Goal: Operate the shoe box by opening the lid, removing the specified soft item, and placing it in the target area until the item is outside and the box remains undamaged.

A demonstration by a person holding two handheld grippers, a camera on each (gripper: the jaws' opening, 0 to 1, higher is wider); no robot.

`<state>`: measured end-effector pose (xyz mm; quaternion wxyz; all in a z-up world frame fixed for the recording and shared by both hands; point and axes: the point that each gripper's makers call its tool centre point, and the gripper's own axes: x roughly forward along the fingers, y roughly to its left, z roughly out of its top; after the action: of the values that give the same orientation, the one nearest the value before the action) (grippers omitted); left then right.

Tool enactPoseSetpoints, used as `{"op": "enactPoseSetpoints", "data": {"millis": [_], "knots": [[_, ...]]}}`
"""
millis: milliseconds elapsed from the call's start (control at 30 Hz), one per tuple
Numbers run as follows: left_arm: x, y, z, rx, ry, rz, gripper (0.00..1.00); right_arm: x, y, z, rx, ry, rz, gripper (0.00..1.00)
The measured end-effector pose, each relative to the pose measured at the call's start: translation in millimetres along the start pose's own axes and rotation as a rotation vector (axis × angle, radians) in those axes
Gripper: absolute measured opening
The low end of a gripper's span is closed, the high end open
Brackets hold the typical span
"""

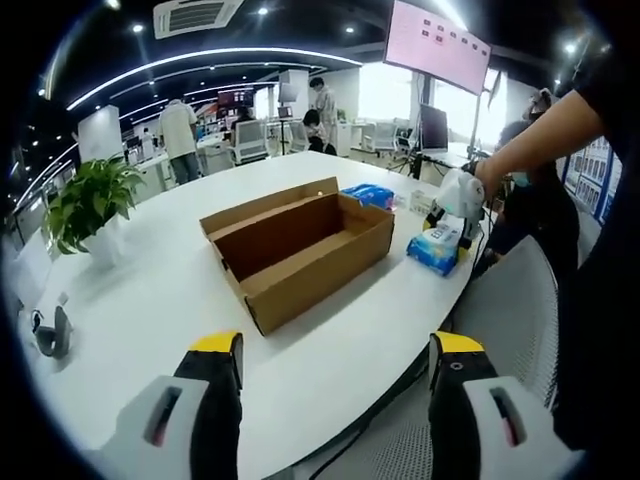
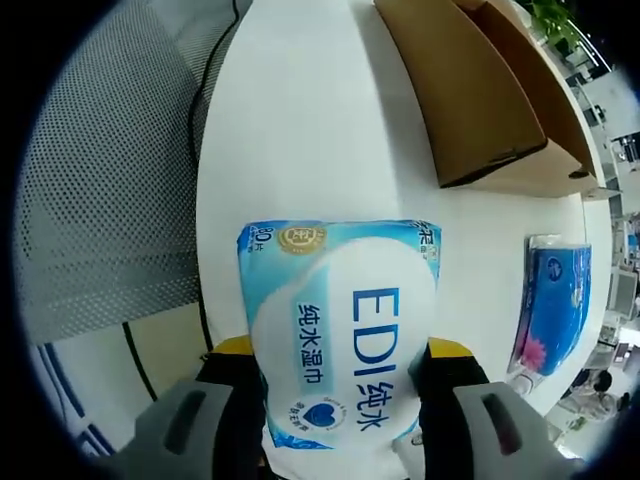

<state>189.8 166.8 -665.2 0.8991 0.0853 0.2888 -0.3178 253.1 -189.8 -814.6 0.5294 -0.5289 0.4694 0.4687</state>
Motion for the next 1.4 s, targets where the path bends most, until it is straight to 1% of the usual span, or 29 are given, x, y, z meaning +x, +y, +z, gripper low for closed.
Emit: {"op": "enactPoseSetpoints", "data": {"millis": [100,333,433,467,567,667,867,1033,1200,1400], "knots": [[-1.4,0.8,-3.7,-0.009,0.002,0.007,0.76,1.0,0.7,-1.1,-0.008,0.004,0.003,0.59],[-3.1,0.1,-5.3,-0.006,0.012,0.015,0.76,4.0,-10.8,-9.4,-0.016,0.013,0.01,0.59],[-4.8,4.4,-4.8,-0.003,0.016,0.042,0.81,5.0,-16.4,-12.0,-0.022,0.019,0.012,0.59],[-5.5,5.4,-4.5,-0.004,0.015,0.046,0.82,5.9,-18.1,-12.8,-0.024,0.02,0.012,0.59],[-6.4,8.2,-5.1,-0.018,0.014,0.055,0.81,6.9,-23.0,-14.5,-0.015,0.016,0.014,0.59],[-5.3,9.8,-9.6,-0.041,0.024,0.062,0.81,7.4,-28.1,-15.7,-0.015,0.015,0.017,0.59],[-3.2,8.1,-12.1,-0.031,0.044,0.058,0.79,9.5,-38.4,-17.5,-0.026,0.021,0.019,0.59],[-3.2,11.4,-12.3,-0.041,0.048,0.068,0.79,9.4,-45.2,-18.4,-0.037,0.029,0.022,0.6],[-2.8,11.3,-14.0,-0.034,0.057,0.073,0.77,11.8,-53.4,-20.5,-0.042,0.036,0.031,0.6],[-2.4,9.2,-17.5,-0.049,0.067,0.077,0.76,12.5,-64.3,-21.4,-0.038,0.029,0.031,0.6]]}}
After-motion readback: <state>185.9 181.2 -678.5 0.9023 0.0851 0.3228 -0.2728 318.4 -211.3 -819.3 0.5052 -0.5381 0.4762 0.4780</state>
